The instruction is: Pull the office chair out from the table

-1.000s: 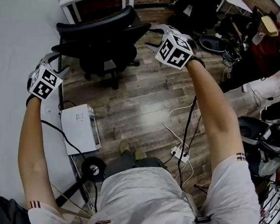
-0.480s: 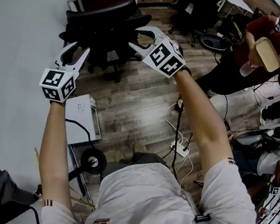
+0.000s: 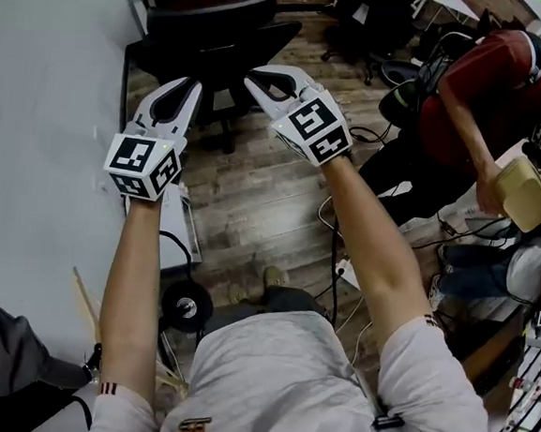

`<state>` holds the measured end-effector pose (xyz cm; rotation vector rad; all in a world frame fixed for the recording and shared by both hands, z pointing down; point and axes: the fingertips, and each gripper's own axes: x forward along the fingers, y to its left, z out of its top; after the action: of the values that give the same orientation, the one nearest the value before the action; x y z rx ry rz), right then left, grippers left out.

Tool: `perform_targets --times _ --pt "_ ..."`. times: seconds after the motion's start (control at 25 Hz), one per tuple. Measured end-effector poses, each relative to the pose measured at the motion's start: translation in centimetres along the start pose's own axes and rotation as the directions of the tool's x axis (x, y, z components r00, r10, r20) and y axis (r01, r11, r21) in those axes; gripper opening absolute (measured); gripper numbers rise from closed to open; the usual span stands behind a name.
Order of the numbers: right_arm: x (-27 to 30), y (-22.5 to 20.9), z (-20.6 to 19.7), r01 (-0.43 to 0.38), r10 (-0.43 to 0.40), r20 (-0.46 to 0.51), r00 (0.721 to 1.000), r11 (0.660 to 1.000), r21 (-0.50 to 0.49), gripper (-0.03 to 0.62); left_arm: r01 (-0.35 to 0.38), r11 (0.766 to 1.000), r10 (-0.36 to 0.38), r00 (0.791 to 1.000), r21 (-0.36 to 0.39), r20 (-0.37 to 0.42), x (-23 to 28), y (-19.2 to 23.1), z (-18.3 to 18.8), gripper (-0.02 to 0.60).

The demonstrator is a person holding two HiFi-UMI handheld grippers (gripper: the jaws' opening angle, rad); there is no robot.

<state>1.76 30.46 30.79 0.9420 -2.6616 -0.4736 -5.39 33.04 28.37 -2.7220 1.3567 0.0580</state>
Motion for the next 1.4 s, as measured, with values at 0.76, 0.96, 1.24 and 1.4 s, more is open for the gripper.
perform_targets --times 0.76,0.96,1.24,1.4 --pt "0.3 2.4 2.6 -0.011 -0.024 0.173 0.985 0.980 0.201 0.002 0.004 0.997 0.002 0.996 -0.075 0.087 1.5 -1.8 0.6 0.000" --pt "0.4 1.6 2.3 -0.004 -0.034 0.174 0.984 0.977 0.215 0.002 0.014 0.998 -0.009 0.997 -0.061 0.082 2.0 -1.9 0.7 0.000" --pt "0.0 2.1 1.9 -0.013 -0.028 0.175 0.984 0.973 0.232 0.002 0.026 0.998 -0.023 0.997 -0.050 0.069 1.8 -2.4 0.3 0.000" --pt "0.2 2.0 1.8 -0.017 -0.025 0.172 0.985 0.972 0.236 0.000 0.030 0.998 -0.027 0.998 -0.052 0.065 2.1 -2.3 0.2 0.000"
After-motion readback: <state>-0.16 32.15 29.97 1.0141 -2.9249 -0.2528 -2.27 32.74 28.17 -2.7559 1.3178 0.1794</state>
